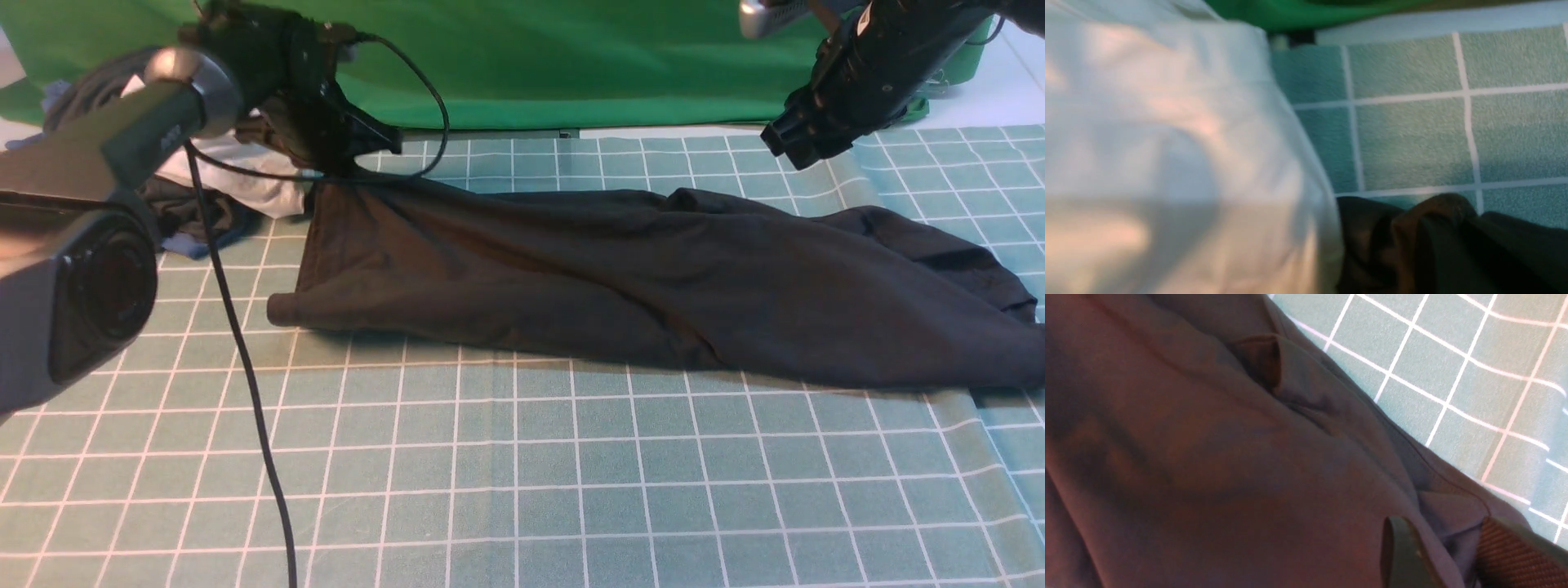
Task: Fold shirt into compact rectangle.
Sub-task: 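Pull the folded dark garment lengthwise by its ends to straighten it flat on the table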
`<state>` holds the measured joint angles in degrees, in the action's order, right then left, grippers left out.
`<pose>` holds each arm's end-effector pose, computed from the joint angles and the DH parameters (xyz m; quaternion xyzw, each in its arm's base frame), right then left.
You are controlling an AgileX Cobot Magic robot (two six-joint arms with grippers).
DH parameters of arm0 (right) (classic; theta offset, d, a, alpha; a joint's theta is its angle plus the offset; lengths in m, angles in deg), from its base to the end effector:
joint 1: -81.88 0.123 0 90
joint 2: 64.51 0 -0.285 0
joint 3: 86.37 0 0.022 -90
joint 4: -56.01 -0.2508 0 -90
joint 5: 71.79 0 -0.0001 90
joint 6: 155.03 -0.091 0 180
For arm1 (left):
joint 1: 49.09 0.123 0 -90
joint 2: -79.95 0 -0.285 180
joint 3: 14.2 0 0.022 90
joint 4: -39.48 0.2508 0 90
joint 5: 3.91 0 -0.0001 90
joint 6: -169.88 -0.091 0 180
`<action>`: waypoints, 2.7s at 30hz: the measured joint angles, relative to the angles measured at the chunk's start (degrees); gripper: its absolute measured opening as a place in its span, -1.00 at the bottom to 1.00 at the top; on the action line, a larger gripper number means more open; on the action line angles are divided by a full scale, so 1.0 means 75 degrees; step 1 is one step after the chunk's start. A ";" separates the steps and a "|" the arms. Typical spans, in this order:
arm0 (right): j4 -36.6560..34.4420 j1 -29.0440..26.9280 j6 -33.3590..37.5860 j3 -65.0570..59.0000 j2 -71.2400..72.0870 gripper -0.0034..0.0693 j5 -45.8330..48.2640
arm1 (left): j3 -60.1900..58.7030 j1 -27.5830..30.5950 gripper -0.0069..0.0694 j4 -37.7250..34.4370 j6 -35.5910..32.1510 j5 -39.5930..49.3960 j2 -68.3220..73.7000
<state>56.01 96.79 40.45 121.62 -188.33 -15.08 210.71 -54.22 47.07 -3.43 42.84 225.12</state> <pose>0.4370 0.1164 0.2754 -0.2546 0.9375 -0.0012 0.2373 0.5329 -0.0390 0.1869 0.0168 0.9571 0.0296 0.2879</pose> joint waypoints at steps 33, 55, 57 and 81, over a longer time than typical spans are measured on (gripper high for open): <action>0.0000 -0.0530 0.0637 0.0000 -0.0724 0.66 0.0147 | 0.1537 0.0152 0.28 0.1749 0.0273 0.2185 -0.0348; -0.0665 -0.0530 0.1404 0.0017 -0.1702 -0.76 -0.0975 | -0.0570 -0.1290 -0.82 -0.1013 -0.0494 0.3103 -0.0483; -0.0679 -0.0530 0.1420 0.0058 -0.1702 -0.82 -0.0992 | -0.0580 -0.1290 -0.82 -0.1013 -0.0457 0.3095 -0.0513; -0.1163 -0.0899 0.1318 0.1426 -0.2176 -0.83 -0.1340 | -0.4435 -0.1290 -0.82 -0.0633 0.0096 0.1419 -0.3199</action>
<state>47.28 90.05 50.33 132.31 -204.65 -25.13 177.44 -63.89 42.33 -2.71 53.48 201.13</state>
